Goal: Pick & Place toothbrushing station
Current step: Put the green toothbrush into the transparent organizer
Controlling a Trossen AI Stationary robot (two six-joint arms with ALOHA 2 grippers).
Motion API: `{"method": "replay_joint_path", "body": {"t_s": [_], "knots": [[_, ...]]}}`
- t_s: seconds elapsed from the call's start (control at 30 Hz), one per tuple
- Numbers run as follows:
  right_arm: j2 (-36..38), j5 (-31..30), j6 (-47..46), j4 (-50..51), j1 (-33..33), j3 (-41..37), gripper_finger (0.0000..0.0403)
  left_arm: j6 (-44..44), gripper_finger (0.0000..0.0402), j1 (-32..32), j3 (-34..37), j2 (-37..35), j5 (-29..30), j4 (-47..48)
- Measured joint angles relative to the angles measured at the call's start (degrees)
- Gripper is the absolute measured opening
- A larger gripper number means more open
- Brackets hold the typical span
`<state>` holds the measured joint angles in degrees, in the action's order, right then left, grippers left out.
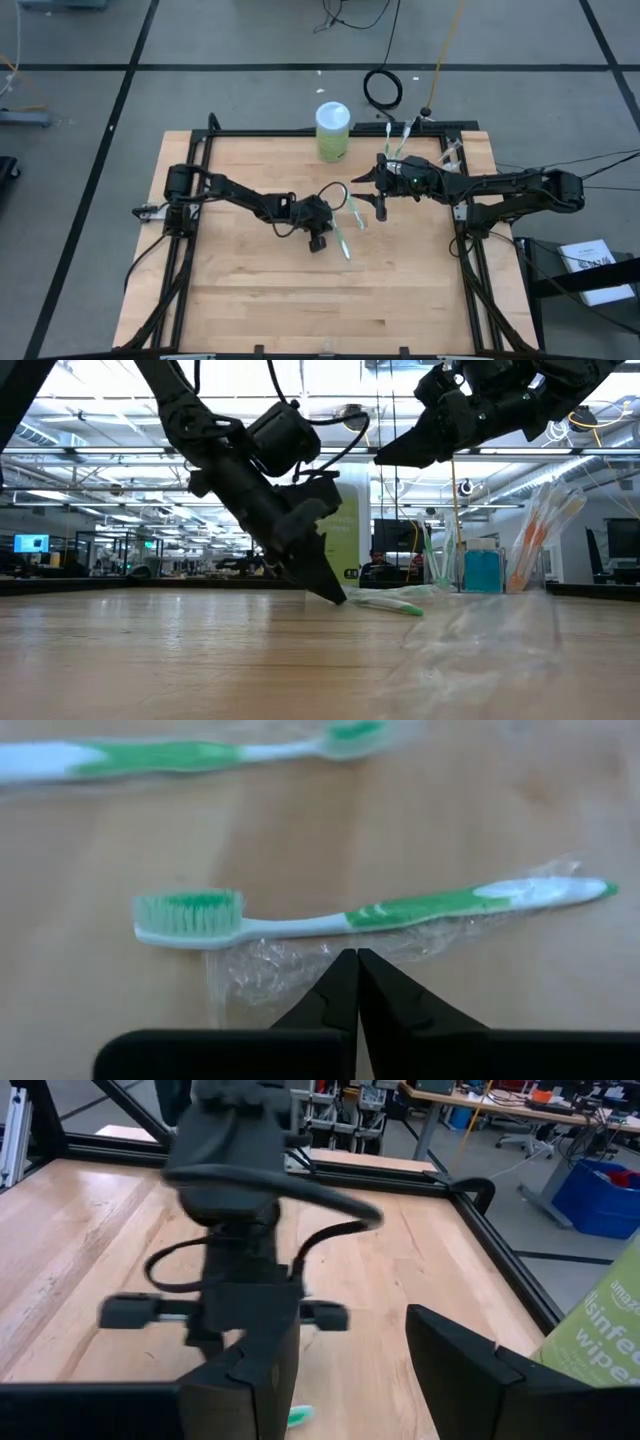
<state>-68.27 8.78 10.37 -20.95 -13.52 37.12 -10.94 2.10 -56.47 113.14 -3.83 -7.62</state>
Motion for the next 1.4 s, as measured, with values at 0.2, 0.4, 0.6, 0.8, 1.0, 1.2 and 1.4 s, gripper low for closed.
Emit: {"method": "replay_joint_path", "body": {"t_s": [0.2,0.4,0.6,0.8,1.0,1.2,1.4], "knots": [[0.0,-0.1,0.0,0.0,0.0,0.0,0.0176,6.8,0.0005,5.1,0.0,-0.5,3.9,2.5],[0.0,-0.1,-0.1,0.0,0.0,0.0,0.0176,7.7,0.0009,9.8,-0.1,-1.5,6.9,12.2],[0.0,-0.2,0.4,-0.2,0.0,0.0,0.0176,8.4,0.0009,8.8,0.6,-6.8,7.8,16.3],[0.0,-0.2,0.8,-0.2,0.0,0.0,0.0176,7.1,0.0004,6.2,0.3,-12.5,6.9,9.7],[0.0,-0.2,0.8,-0.2,0.0,0.0,0.0176,6.6,0.0016,3.6,0.3,-10.7,3.6,0.1],[0.0,-0.2,0.8,-0.4,0.0,0.0,0.0176,5.6,0.0005,1.6,0.4,-6.1,2.8,-4.5],[0.0,-0.2,0.8,-0.6,0.0,0.0,0.0176,3.8,0.0017,0.8,-0.1,-1.3,3.3,-7.6]]}}
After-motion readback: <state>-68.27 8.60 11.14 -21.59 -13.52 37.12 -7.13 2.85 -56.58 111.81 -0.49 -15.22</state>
